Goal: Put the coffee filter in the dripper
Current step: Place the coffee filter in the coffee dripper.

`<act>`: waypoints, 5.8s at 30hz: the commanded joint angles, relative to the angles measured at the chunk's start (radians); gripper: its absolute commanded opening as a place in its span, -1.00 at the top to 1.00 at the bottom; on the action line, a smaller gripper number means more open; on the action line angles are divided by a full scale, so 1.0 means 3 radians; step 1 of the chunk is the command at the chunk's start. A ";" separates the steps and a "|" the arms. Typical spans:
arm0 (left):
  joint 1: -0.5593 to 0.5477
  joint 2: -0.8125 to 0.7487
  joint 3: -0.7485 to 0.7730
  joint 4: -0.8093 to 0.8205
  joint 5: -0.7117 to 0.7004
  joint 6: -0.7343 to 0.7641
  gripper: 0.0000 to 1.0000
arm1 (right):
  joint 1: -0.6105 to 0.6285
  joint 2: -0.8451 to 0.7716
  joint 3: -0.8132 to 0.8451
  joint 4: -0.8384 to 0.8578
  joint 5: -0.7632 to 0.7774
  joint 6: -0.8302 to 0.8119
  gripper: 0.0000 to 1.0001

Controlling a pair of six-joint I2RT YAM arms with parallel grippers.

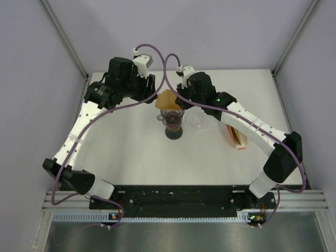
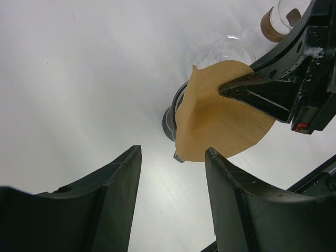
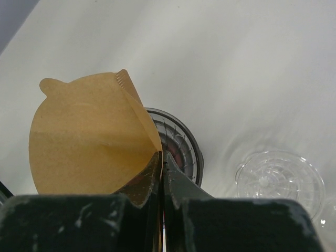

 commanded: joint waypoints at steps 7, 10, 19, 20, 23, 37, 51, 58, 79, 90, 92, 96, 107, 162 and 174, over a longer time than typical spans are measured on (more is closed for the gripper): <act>0.0209 -0.0067 -0.0302 0.0351 0.0178 -0.0127 -0.17 | -0.0028 0.0204 0.0229 -0.0173 0.0020 -0.0096 0.50; 0.0219 -0.0062 -0.0379 0.0418 0.0203 -0.0117 -0.18 | -0.0028 0.0219 0.0301 -0.0188 -0.0072 -0.0167 0.25; 0.0336 -0.0026 -0.0451 0.0566 0.0290 -0.0183 -0.20 | -0.0028 0.0199 0.0745 -0.0321 0.0070 -0.0494 -0.19; 0.0367 -0.0026 -0.0461 0.0586 0.0315 -0.0224 -0.19 | -0.0028 0.0194 0.0776 -0.0331 0.0177 -0.0510 -0.19; 0.0459 -0.0026 -0.0487 0.0653 0.0377 -0.0367 -0.20 | -0.0028 0.0168 0.0776 -0.0331 0.0163 -0.0484 0.05; 0.0511 -0.0026 -0.1043 0.0919 0.0898 -0.1047 -0.20 | 0.0095 0.0822 0.1109 -0.1261 -0.0308 -0.0387 1.00; 0.0511 0.0071 -0.1341 0.1159 0.1021 -0.1359 -0.11 | 0.0248 0.1349 0.1467 -0.1630 0.0040 -0.0382 1.00; 0.0511 0.0076 -0.1305 0.1170 0.1021 -0.1354 -0.10 | 0.0289 0.1482 0.1482 -0.1650 0.0152 -0.0382 1.00; 0.0398 0.0117 -0.1392 0.1215 0.0924 -0.1247 0.11 | 0.0351 0.1308 0.1942 -0.1809 0.0393 -0.0505 1.00; 0.0275 0.0138 -0.1438 0.1216 0.0822 -0.1124 0.14 | 0.0320 0.1262 0.1968 -0.1753 0.0260 -0.0510 1.00; 0.0265 0.0153 -0.1438 0.1221 0.0791 -0.1114 0.14 | 0.0320 0.1222 0.1988 -0.1722 0.0219 -0.0510 1.00; 0.0270 0.0148 -0.1448 0.1215 0.0730 -0.1083 0.14 | 0.0300 0.1109 0.1978 -0.1671 0.0163 -0.0484 1.00; 0.0255 0.0153 -0.1433 0.1216 0.0735 -0.1078 0.14 | 0.0177 0.0848 0.1727 -0.1589 0.0004 -0.0367 0.92; 0.0367 0.0031 -0.0932 0.1072 0.0776 -0.0787 -0.33 | -0.0033 -0.0194 0.0701 -0.0762 0.0096 -0.0612 -0.10; 0.0965 -0.0292 -0.1069 0.1067 0.0709 -0.0761 -0.36 | 0.0896 -0.1279 -0.1502 0.0446 -0.0661 -0.3062 0.74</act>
